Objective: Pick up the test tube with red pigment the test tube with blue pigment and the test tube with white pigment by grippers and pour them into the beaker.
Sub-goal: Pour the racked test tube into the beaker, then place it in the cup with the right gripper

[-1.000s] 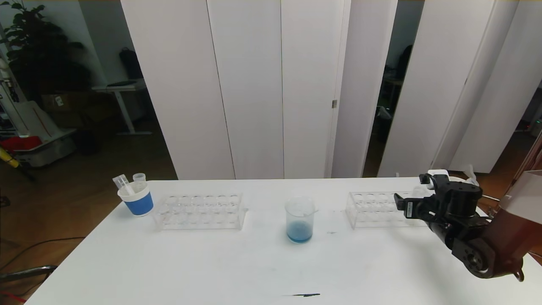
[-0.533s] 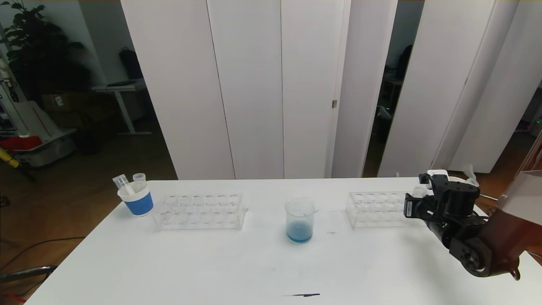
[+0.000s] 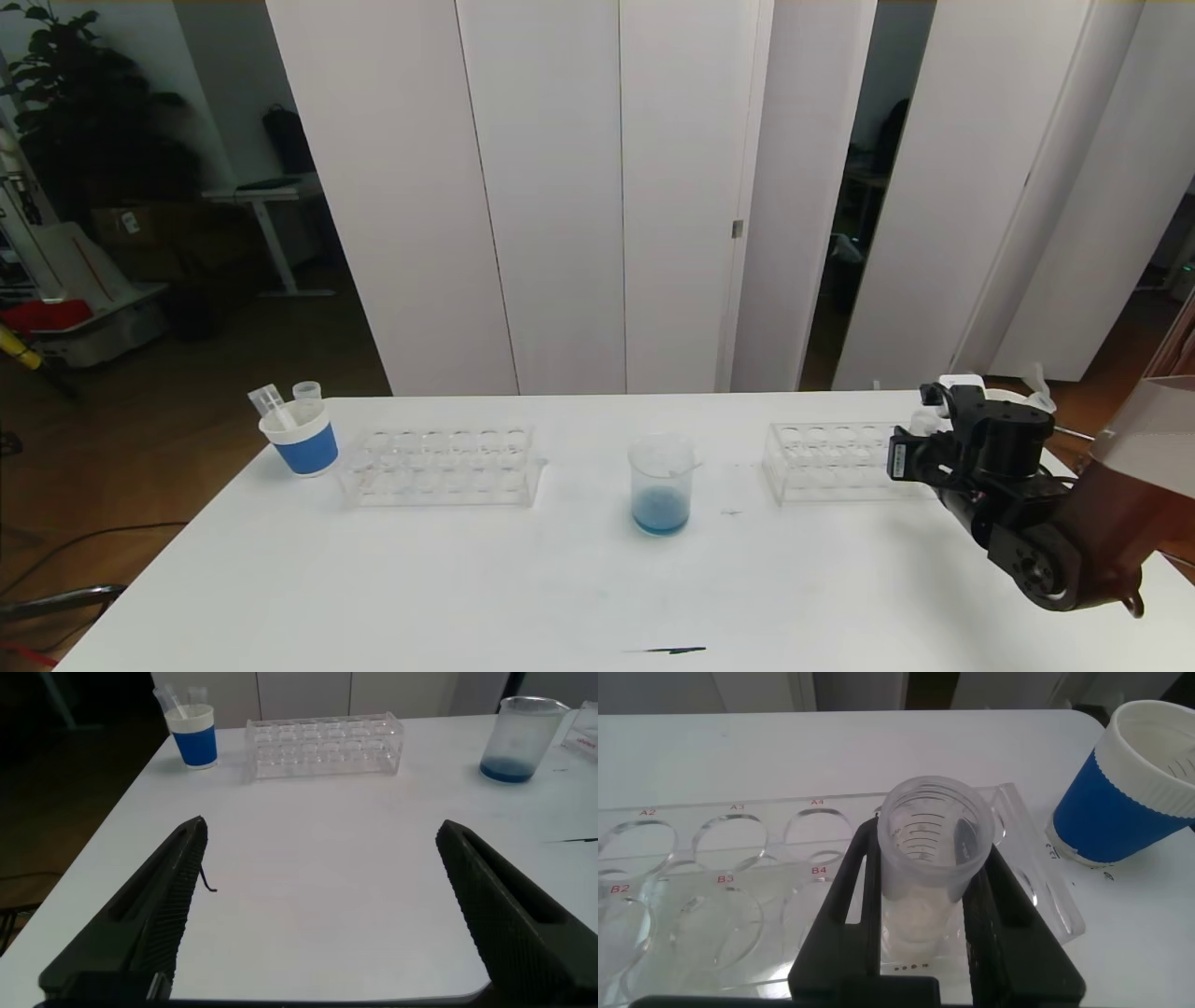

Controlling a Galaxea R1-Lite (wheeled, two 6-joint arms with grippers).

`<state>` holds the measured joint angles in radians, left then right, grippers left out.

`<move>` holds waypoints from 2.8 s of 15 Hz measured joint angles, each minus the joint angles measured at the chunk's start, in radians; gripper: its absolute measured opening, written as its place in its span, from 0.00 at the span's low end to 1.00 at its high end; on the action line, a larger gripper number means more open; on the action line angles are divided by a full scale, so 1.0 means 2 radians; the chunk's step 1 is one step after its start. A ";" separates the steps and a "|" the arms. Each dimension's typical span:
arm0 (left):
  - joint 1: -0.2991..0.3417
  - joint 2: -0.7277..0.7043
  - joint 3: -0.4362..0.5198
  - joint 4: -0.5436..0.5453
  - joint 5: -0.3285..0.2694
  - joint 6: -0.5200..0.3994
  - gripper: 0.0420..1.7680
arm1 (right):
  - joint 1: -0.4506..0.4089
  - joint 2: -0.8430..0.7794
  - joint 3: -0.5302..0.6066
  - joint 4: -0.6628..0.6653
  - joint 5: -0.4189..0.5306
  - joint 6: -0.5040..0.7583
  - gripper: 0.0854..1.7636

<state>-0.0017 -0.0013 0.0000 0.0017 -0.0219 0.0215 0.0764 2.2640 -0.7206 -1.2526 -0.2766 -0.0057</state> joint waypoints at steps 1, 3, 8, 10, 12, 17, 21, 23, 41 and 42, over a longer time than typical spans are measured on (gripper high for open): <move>0.000 0.000 0.000 0.000 0.000 0.000 0.99 | 0.000 0.000 0.000 0.000 0.000 0.000 0.29; 0.000 0.000 0.000 0.000 0.000 0.000 0.99 | 0.000 0.000 0.000 0.000 0.000 0.000 0.29; 0.000 0.000 0.000 0.000 0.000 0.000 0.99 | 0.000 -0.003 0.000 0.000 -0.001 0.000 0.29; 0.000 0.000 0.000 0.000 0.000 0.000 0.99 | -0.001 -0.010 0.001 0.001 0.000 0.000 0.29; 0.000 0.000 0.000 0.000 0.000 0.000 0.99 | -0.001 -0.024 0.002 0.001 0.000 0.002 0.29; 0.000 0.000 0.000 0.000 0.000 0.000 0.99 | -0.002 -0.084 -0.020 0.010 0.005 0.006 0.29; 0.000 0.000 0.000 0.000 0.000 0.000 0.99 | -0.002 -0.121 -0.105 0.123 0.006 0.001 0.29; 0.000 0.000 0.000 0.000 0.000 0.000 0.99 | -0.002 -0.131 -0.177 0.200 0.009 0.001 0.29; 0.000 0.000 0.000 0.000 0.000 0.000 0.99 | 0.029 -0.117 -0.442 0.508 0.399 -0.187 0.29; 0.000 0.000 0.000 0.000 0.000 0.000 0.99 | 0.036 -0.118 -0.423 0.476 0.402 -0.189 0.29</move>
<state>-0.0017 -0.0013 0.0000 0.0017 -0.0219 0.0219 0.1477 2.0277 -1.5657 -0.2996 0.5272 -0.3838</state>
